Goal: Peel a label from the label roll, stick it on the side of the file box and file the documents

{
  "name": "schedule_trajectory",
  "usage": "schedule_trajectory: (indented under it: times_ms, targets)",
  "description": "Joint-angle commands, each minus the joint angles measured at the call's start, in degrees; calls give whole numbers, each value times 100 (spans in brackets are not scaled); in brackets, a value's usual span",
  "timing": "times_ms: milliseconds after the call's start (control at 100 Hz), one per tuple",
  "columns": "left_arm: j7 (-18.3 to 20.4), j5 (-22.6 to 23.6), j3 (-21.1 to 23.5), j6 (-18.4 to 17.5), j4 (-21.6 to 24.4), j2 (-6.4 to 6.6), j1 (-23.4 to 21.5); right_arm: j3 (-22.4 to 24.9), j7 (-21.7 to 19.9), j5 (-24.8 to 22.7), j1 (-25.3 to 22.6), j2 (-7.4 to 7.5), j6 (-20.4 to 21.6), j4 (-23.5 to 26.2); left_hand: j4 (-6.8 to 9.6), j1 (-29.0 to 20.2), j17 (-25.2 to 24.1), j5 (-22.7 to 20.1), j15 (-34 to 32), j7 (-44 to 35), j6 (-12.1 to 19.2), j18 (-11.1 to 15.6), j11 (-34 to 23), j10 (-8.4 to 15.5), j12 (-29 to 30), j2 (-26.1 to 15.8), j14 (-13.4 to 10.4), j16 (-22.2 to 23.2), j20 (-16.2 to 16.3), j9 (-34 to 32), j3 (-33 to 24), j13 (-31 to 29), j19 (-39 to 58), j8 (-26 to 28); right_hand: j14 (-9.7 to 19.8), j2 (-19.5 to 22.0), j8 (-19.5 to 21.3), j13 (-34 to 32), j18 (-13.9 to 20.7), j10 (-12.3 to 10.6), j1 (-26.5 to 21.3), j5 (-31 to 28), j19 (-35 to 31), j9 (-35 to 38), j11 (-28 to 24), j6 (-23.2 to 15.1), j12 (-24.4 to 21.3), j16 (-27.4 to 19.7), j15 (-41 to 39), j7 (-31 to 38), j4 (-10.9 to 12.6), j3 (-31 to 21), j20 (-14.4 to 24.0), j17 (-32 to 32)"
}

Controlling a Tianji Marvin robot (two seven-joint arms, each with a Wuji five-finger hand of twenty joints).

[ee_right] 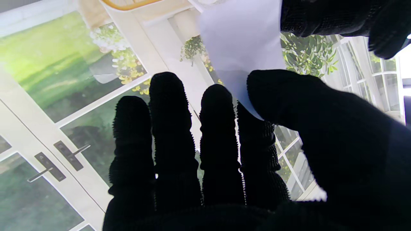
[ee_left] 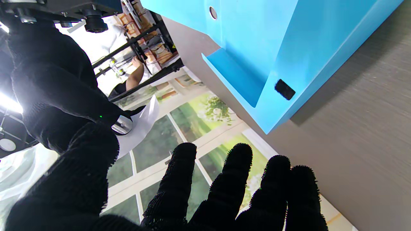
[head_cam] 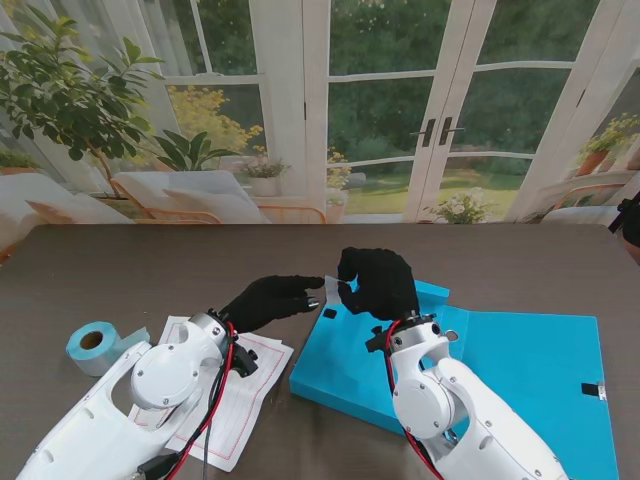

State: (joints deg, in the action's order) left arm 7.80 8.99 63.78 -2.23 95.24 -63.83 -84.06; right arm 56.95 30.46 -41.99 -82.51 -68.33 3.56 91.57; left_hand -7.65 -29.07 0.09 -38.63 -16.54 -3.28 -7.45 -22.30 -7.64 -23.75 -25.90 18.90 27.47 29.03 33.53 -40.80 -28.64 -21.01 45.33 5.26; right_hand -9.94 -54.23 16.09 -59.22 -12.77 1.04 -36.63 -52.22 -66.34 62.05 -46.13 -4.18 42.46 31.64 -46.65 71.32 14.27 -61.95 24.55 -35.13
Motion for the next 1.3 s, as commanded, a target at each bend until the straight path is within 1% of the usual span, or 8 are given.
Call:
schedule_trajectory:
  times_ms: [0,110,160,230,650,940,1110,1290]
  targets:
    - [76,-19,-42,-22,-32,-61,43,-26,-99,42,-46,-44,-35,53,162,72,-150,115,107,121,112,326,28,104,-67,2,3,63,74,107,115,55,-104,-63,-43,99,62,-98,-72,79,-462,-142,-185,-28,77,-685,57,-67,3,211,1563,-322,-33,790]
    - [51,17,-111,-44,-78,-69,111,2,-155,81,-98,-41,-70,144,168,26,-147,101,102,118,146,327,26,120,-75,40,-5,75,100,115,99,42,-119,-72,-28,143,111,-98,-79,85,-364,-179,-182,-33,79,-646,58,-58,0,147,3147,-56,-26,796]
    - [62,13,-138,-50,-94,-68,138,12,-179,104,-116,-41,-87,176,175,-18,-146,66,97,98,137,327,25,118,-78,75,-8,80,111,116,74,34,-125,-67,-22,206,123,-92,-78,90,-319,-187,-181,-30,79,-635,60,-53,0,130,3534,-5,-25,796]
    - [86,34,-172,-62,-119,-62,172,18,-206,147,-128,-46,-113,203,186,-86,-136,15,96,52,168,354,24,137,-84,127,-39,86,130,121,19,44,-131,-50,-19,266,133,-80,-83,95,-293,-193,-178,-30,81,-610,62,-48,0,114,3820,56,-25,802]
    - [210,57,-321,-262,-274,-34,294,34,-347,455,-174,-86,-254,341,197,-474,-187,77,85,83,620,445,17,293,-131,543,-186,94,178,237,-378,124,-283,-76,-39,298,140,-77,-100,117,-287,-197,-173,-41,88,-573,67,-42,-5,99,3974,59,-24,818]
    - [62,-34,-525,-421,-458,-98,454,17,-381,623,-205,-117,-351,424,159,-352,-177,363,-13,201,586,496,-39,287,-333,623,-208,155,275,315,-590,146,-322,-132,-50,309,150,-72,-116,142,-292,-197,-177,-36,90,-534,71,-37,-11,88,4037,65,-18,830]
    - [-171,-244,-658,-589,-633,-195,546,4,-365,658,-210,-131,-393,434,162,-388,-153,150,-116,117,621,464,-78,269,-429,658,-170,213,366,233,-659,97,-248,-109,-60,312,154,-81,-114,143,-295,-209,-179,-34,92,-515,71,-36,-13,84,4058,66,-15,827]
    - [-369,-408,-755,-754,-792,-279,621,-13,-359,736,-227,-148,-416,445,164,-522,-141,-292,-357,-108,591,440,-167,281,-642,642,-135,354,553,20,-819,7,38,-8,-67,321,161,-79,-119,151,-290,-209,-179,-34,90,-500,74,-35,-16,76,4097,66,-14,832]
